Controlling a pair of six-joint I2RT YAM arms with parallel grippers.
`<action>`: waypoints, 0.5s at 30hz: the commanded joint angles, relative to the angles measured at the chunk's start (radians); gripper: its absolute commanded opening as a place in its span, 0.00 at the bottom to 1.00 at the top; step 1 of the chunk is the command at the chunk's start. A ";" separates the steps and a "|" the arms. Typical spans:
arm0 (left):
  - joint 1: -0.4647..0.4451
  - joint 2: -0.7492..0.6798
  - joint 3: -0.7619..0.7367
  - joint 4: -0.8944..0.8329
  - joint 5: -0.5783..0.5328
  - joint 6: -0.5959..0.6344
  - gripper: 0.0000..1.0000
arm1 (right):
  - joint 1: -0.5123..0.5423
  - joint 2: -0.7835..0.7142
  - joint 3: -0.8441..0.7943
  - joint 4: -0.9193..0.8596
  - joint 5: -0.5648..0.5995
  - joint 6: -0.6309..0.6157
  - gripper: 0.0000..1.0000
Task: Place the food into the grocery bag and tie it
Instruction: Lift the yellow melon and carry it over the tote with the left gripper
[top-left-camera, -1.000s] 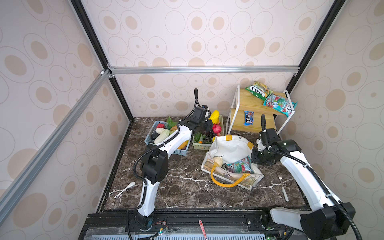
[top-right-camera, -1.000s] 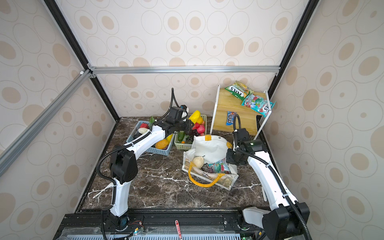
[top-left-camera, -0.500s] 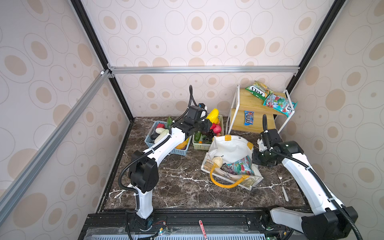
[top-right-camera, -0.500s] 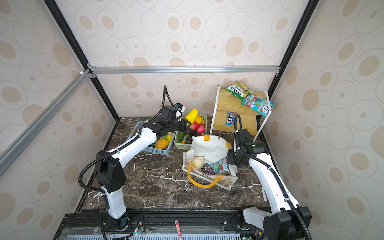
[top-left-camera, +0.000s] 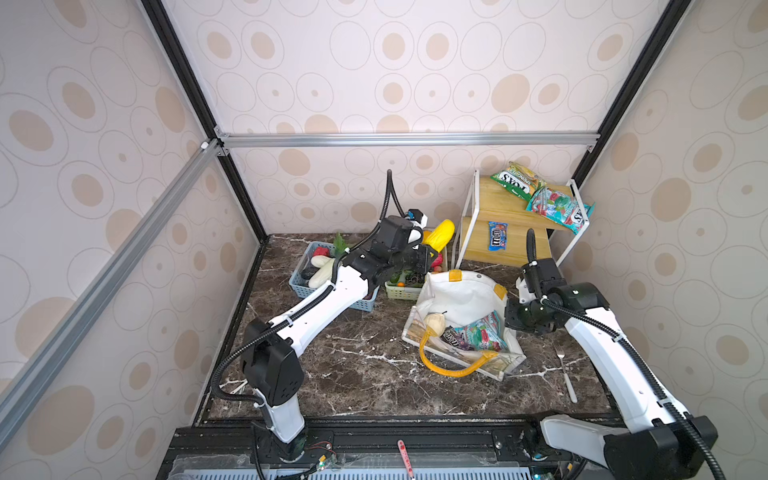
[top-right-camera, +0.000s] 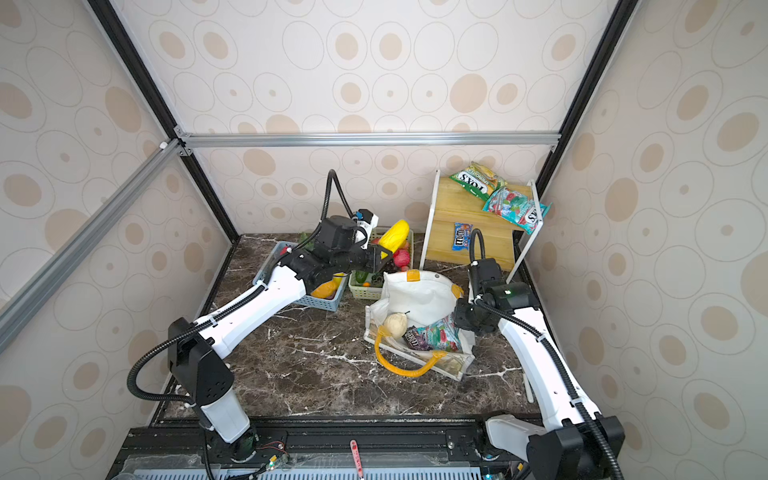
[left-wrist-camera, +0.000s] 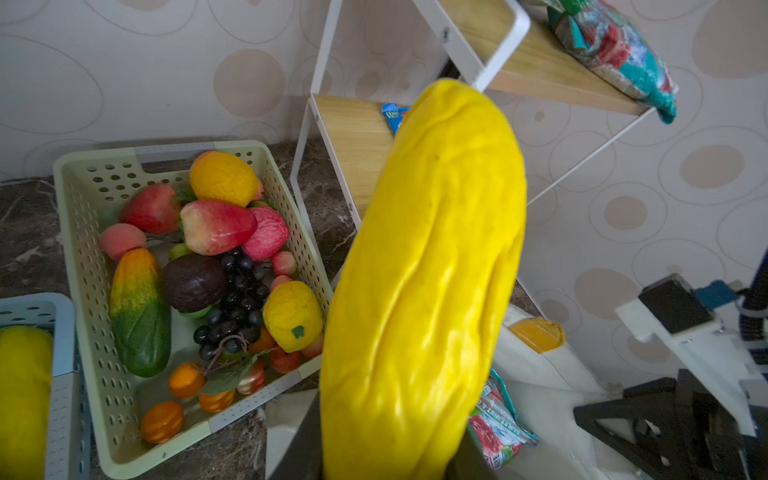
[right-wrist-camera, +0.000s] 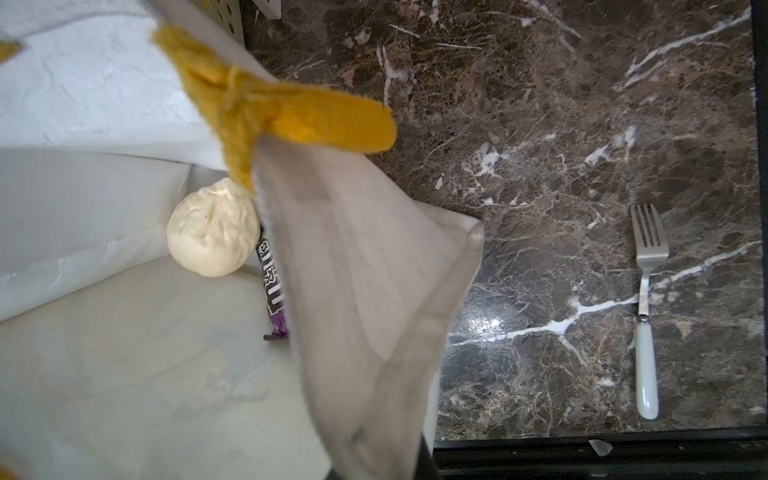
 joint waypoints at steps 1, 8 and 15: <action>-0.036 -0.048 -0.023 -0.013 -0.001 0.032 0.32 | 0.000 -0.031 0.015 -0.050 0.017 0.021 0.09; -0.086 -0.063 -0.046 -0.009 -0.018 0.039 0.32 | 0.000 -0.054 0.003 -0.051 0.020 0.028 0.09; -0.147 -0.050 -0.041 -0.024 -0.040 0.050 0.32 | 0.000 -0.057 -0.003 -0.043 0.019 0.021 0.09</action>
